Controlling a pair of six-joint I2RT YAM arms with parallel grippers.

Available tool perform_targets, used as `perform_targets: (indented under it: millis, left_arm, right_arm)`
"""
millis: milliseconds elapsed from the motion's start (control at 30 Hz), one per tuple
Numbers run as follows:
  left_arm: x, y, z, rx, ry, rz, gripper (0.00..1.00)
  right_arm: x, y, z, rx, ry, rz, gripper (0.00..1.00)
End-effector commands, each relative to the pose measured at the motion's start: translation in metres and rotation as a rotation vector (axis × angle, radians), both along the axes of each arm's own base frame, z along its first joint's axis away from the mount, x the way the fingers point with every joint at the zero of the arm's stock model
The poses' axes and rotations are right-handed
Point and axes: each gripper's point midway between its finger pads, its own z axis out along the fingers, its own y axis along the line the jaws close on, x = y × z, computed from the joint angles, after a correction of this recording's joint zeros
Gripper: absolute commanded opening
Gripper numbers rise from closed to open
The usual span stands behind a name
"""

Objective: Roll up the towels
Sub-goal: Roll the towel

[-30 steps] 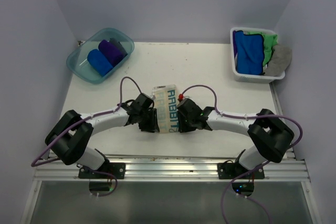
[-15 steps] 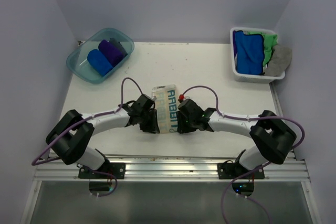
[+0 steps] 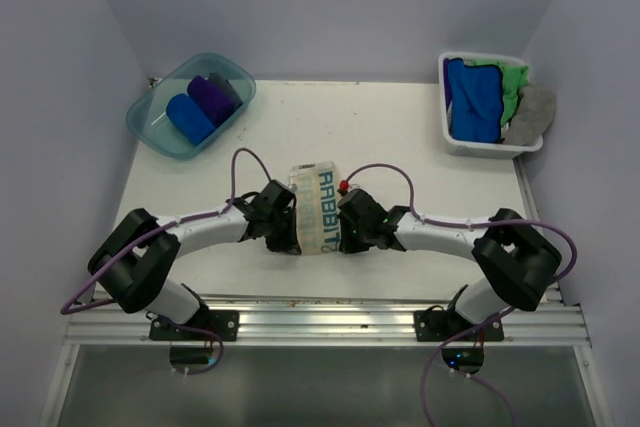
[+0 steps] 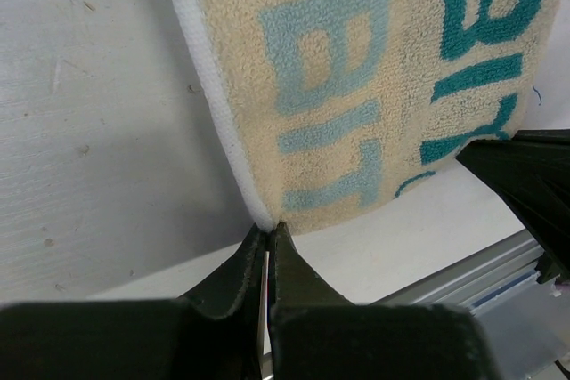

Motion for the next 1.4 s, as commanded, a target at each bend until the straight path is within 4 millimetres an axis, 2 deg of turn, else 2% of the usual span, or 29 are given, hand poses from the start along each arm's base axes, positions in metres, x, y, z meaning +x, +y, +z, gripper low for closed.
perform_targets:
  millis: [0,433,600,733,767,800,833,867,933,1167,1367]
  left_arm:
    - [-0.002,0.011,0.001,0.068,0.001,0.01,0.0]
    - [0.013,0.003,0.036,0.047,-0.049,0.024,0.0]
    - [0.021,0.003,0.047,0.058,-0.07,0.035,0.0]
    - [0.014,0.003,0.038,0.05,-0.041,0.017,0.01]
    - [0.008,0.004,0.033,0.046,-0.022,0.008,0.06]
    - [0.008,0.003,0.032,0.042,-0.022,0.005,0.18]
    - [0.006,0.004,0.028,0.044,-0.016,-0.001,0.24]
    - [0.003,0.003,0.025,0.035,-0.007,-0.014,0.3]
    - [-0.002,0.002,0.018,0.034,0.014,-0.027,0.4]
    - [-0.005,0.004,0.006,0.047,0.029,-0.028,0.38]
    - [-0.007,0.006,0.0,0.052,0.036,-0.011,0.37]
  right_arm:
    - [0.005,-0.005,0.011,-0.004,-0.042,-0.026,0.0]
    - [0.012,-0.004,0.045,0.026,-0.105,-0.027,0.0]
    - [0.017,-0.001,0.048,0.016,-0.113,-0.021,0.0]
    - [0.012,-0.001,0.04,0.015,-0.085,-0.018,0.0]
    - [0.009,-0.002,0.036,0.013,-0.07,-0.017,0.0]
    - [0.006,-0.003,0.032,0.012,-0.06,-0.014,0.0]
    - [0.004,-0.003,0.029,0.013,-0.05,-0.01,0.0]
    - [0.0,-0.002,0.024,0.014,-0.027,0.003,0.1]
    - [-0.004,-0.004,0.019,-0.001,-0.006,0.011,0.18]
    - [0.002,-0.008,0.022,-0.014,-0.034,-0.009,0.22]
    - [-0.001,-0.01,0.015,-0.034,-0.013,-0.01,0.28]
